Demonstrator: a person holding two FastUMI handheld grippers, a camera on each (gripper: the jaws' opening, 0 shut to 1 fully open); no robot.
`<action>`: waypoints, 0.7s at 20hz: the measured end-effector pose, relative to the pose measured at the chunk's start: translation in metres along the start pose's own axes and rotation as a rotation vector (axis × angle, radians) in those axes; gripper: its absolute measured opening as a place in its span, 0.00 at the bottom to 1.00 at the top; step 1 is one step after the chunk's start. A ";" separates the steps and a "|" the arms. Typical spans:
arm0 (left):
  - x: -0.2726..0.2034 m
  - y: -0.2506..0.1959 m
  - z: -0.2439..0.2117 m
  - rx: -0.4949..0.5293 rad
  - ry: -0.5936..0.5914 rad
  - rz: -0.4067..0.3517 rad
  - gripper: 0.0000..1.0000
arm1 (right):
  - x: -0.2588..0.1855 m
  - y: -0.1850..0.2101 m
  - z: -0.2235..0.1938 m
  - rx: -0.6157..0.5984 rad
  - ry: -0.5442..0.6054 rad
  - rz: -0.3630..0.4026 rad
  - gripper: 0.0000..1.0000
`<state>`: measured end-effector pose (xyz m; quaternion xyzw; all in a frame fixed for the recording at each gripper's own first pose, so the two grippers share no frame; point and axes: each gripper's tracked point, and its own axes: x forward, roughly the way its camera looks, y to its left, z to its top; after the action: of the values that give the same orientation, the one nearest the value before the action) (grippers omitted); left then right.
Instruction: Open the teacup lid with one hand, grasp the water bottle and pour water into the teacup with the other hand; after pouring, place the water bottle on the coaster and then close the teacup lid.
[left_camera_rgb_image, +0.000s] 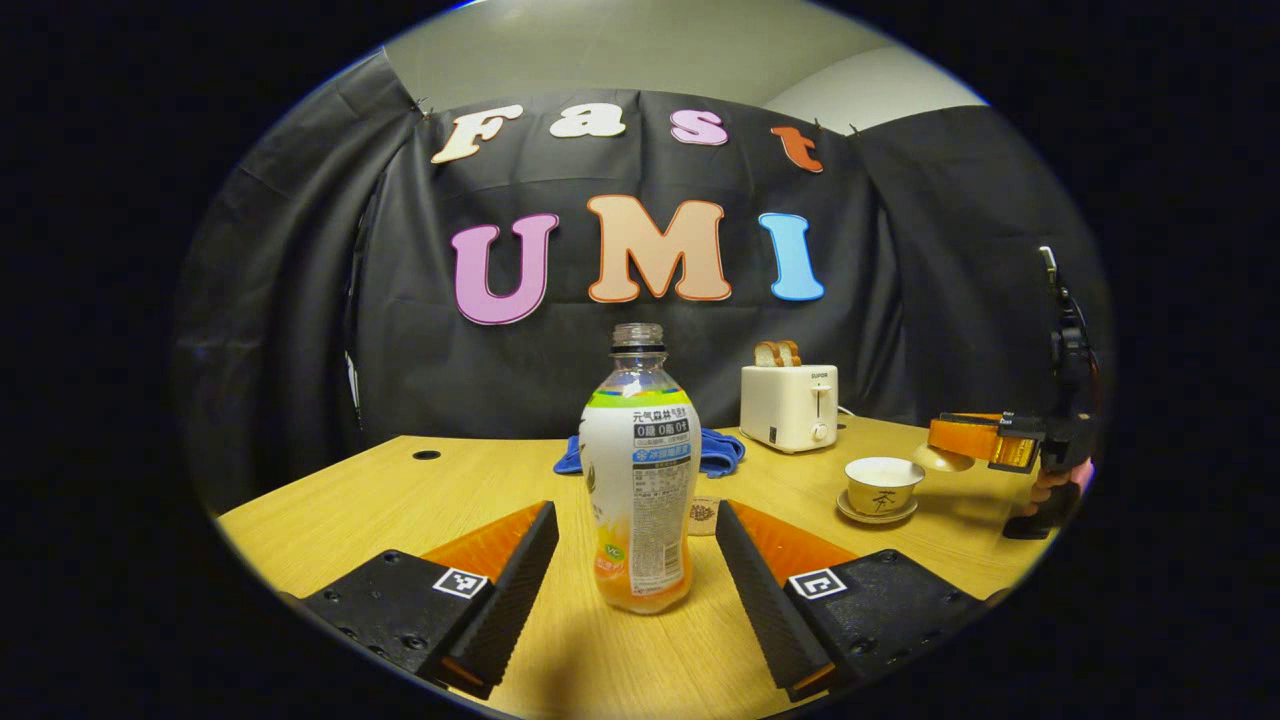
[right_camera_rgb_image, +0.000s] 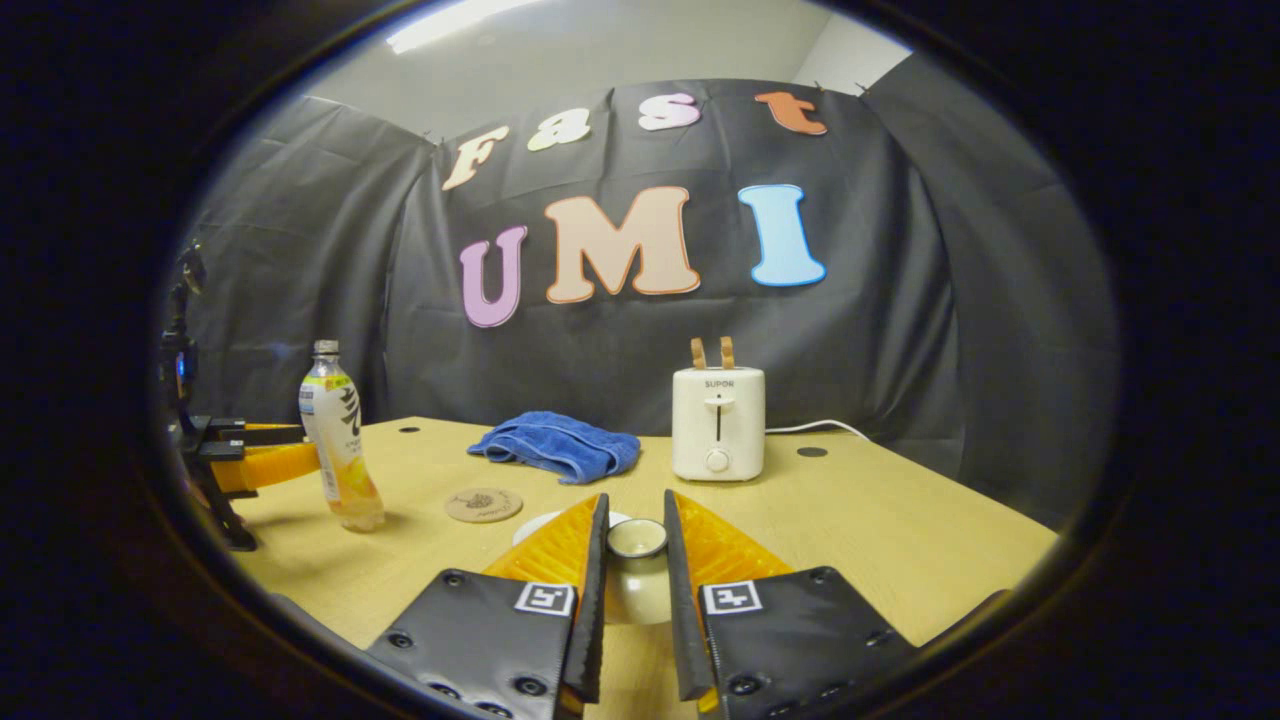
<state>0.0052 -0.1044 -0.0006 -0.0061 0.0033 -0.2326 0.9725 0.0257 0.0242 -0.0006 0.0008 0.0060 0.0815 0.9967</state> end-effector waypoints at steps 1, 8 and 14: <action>0.005 0.001 -0.002 0.001 0.009 0.001 0.93 | -0.001 -0.001 0.001 0.001 0.001 -0.001 0.34; 0.035 0.000 -0.010 0.002 0.075 0.013 0.92 | -0.008 -0.010 0.001 0.000 0.000 -0.029 0.34; 0.053 0.002 -0.021 0.015 0.143 0.042 0.77 | -0.008 -0.011 0.001 0.000 -0.001 -0.033 0.31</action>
<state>0.0530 -0.1264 -0.0216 0.0180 0.0713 -0.2121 0.9745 0.0198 0.0122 0.0002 0.0006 0.0054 0.0652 0.9979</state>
